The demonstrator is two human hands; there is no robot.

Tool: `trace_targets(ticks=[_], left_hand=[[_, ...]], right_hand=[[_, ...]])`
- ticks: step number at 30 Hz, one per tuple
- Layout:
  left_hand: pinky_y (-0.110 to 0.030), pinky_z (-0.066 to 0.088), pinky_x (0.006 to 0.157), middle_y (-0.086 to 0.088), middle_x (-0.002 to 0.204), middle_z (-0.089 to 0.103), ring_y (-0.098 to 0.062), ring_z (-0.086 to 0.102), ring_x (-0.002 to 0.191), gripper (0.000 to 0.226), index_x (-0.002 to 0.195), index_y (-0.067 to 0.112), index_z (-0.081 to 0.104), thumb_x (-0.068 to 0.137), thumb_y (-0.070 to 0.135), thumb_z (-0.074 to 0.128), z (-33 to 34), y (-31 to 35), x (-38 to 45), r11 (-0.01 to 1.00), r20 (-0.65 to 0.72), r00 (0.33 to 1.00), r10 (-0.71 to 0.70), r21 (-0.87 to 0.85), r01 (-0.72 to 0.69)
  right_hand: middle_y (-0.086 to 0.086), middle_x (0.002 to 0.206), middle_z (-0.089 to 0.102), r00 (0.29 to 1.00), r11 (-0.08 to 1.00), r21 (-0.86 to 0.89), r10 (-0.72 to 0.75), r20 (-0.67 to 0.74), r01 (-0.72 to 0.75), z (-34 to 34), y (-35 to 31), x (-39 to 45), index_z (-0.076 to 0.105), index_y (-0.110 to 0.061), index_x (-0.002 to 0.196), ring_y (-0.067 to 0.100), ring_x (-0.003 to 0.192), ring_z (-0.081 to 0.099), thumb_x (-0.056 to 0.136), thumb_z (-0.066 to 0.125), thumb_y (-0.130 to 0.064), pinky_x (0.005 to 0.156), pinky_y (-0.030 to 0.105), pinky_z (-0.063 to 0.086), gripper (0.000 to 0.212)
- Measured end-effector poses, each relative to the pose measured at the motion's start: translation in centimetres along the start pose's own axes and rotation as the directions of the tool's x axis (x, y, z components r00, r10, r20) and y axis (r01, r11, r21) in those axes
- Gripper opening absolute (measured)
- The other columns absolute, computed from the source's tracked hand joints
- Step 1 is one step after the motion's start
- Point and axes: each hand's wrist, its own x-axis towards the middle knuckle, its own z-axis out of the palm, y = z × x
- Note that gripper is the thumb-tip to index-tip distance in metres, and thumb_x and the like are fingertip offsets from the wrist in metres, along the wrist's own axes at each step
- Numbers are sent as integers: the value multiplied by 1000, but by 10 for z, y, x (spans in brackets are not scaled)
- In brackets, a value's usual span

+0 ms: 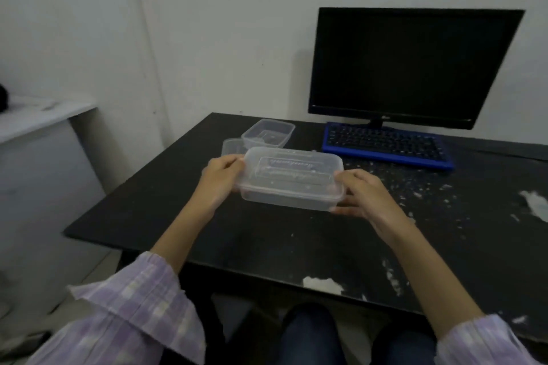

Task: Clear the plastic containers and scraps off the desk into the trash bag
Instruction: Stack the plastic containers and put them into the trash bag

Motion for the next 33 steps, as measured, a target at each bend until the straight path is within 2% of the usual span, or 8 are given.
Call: trace_targets(ticks=[5,12,16,20,24,27,31,33], left_hand=[[-17,52,56,-1,89,72,-8,68,74,19,98,20,71,93,19,53,-75,-16,-61,993,-34,996,-77,-90,73],[-28,54,70,-2,96,74,-20,71,87,20,99,26,73,82,32,66,-164,-57,-146,978,19,979,-205,-44,205],[-28,58,70,-4,96,74,-25,71,89,68,99,27,73,40,60,80,-194,-87,-180,937,44,937,-346,-23,348],[-30,54,72,-7,92,74,-25,70,86,19,98,24,73,82,32,65,-183,-120,-187,905,-15,905,-425,-27,424],[-36,53,70,-17,92,69,-32,66,80,21,102,8,66,94,8,47,-142,-176,-169,837,-187,825,-534,26,547],[-37,50,82,-20,101,68,-34,64,96,16,95,9,64,92,19,53,-112,-216,-152,787,-304,825,-477,271,555],[-34,45,74,-15,106,62,-35,61,100,46,100,6,53,86,50,55,-78,-222,-143,643,-356,776,-521,434,631],[-36,46,76,-17,111,59,-36,60,103,44,108,4,47,85,40,59,-72,-225,-141,597,-359,755,-549,464,655]], right_hand=[[8,103,70,975,995,50,70,209,-82,51,3,-45,61,-16,110,23,87,72,87,64,-31,69,34,58,28],[10,97,71,923,982,108,103,370,-153,126,38,-99,58,-12,113,22,80,72,88,64,-19,62,35,60,26],[10,98,71,886,970,63,189,425,-237,162,77,-114,57,-17,115,23,85,72,87,65,-18,72,45,60,29],[12,101,68,874,948,22,282,396,-316,174,114,-109,56,-16,116,23,84,71,88,64,-15,66,39,60,29],[14,105,65,877,925,-23,366,310,-378,163,144,-89,56,-16,113,25,85,68,89,61,-10,57,36,57,26],[11,103,65,879,909,-42,412,241,-414,148,161,-72,55,-21,106,24,85,65,88,61,-8,54,33,54,22],[10,96,66,893,904,-21,424,150,-426,132,179,-49,55,-19,109,27,84,64,87,62,-5,55,34,54,27],[8,96,66,905,915,-26,403,133,-404,130,186,-40,57,-20,106,26,87,64,87,62,-6,52,33,55,24]])
